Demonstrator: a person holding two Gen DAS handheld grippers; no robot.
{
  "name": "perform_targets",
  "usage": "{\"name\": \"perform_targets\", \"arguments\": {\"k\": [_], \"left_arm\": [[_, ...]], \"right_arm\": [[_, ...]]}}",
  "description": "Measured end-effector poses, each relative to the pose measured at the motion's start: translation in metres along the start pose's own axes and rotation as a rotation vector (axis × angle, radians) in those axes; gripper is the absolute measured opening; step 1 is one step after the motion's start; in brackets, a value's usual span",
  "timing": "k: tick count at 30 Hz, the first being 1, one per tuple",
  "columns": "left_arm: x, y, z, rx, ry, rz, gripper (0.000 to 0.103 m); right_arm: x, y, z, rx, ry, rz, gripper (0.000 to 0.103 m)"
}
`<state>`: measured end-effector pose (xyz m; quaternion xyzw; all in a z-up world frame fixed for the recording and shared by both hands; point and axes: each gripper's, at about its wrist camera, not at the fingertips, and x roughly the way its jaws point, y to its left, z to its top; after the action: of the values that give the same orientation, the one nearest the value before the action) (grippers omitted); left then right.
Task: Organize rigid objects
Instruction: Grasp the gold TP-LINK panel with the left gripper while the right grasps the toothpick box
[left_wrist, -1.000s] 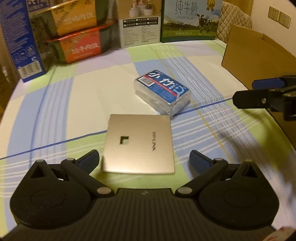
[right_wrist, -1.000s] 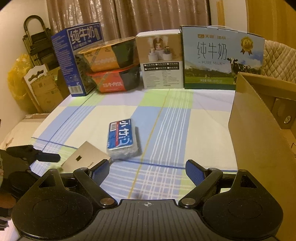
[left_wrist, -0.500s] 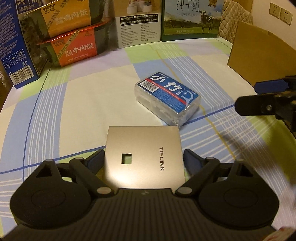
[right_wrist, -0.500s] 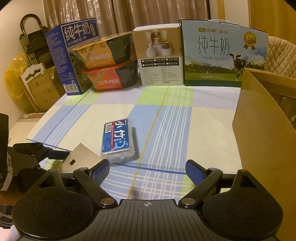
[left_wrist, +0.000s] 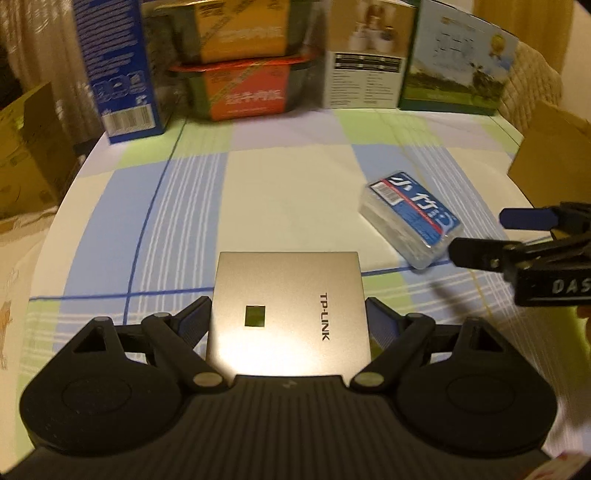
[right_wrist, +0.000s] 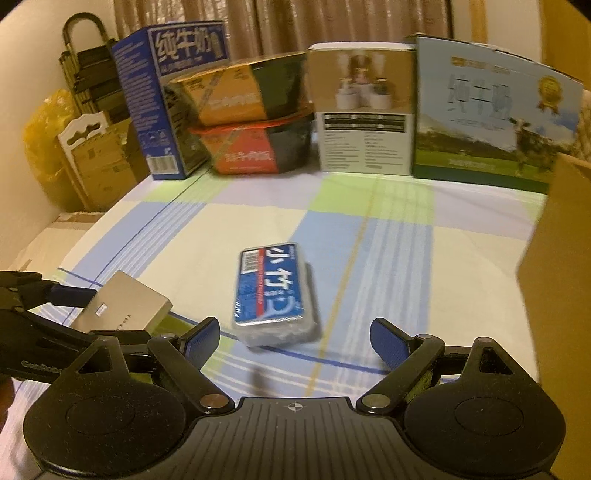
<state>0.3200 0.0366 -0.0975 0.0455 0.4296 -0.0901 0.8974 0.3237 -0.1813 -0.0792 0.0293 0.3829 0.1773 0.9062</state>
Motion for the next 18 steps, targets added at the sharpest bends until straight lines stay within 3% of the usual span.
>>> {"name": "perform_targets", "arguments": {"k": [9, 15, 16, 18], "left_arm": [[0.005, 0.010, -0.001, -0.060, 0.006, -0.008, 0.085], [0.003, 0.008, -0.002, -0.068, -0.002, -0.014, 0.085], [0.003, 0.007, -0.002, -0.065, -0.002, -0.016, 0.085], [0.002, 0.004, -0.002, -0.056, -0.002, -0.022, 0.085]], "right_arm": [[0.035, 0.017, -0.001, -0.092, -0.015, -0.003, 0.085], [0.052, 0.016, -0.005, -0.079, -0.011, -0.002, 0.066], [0.051, 0.017, -0.005, -0.091, -0.016, -0.002, 0.058], [0.050, 0.017, -0.005, -0.094, -0.014, -0.004, 0.056]]}}
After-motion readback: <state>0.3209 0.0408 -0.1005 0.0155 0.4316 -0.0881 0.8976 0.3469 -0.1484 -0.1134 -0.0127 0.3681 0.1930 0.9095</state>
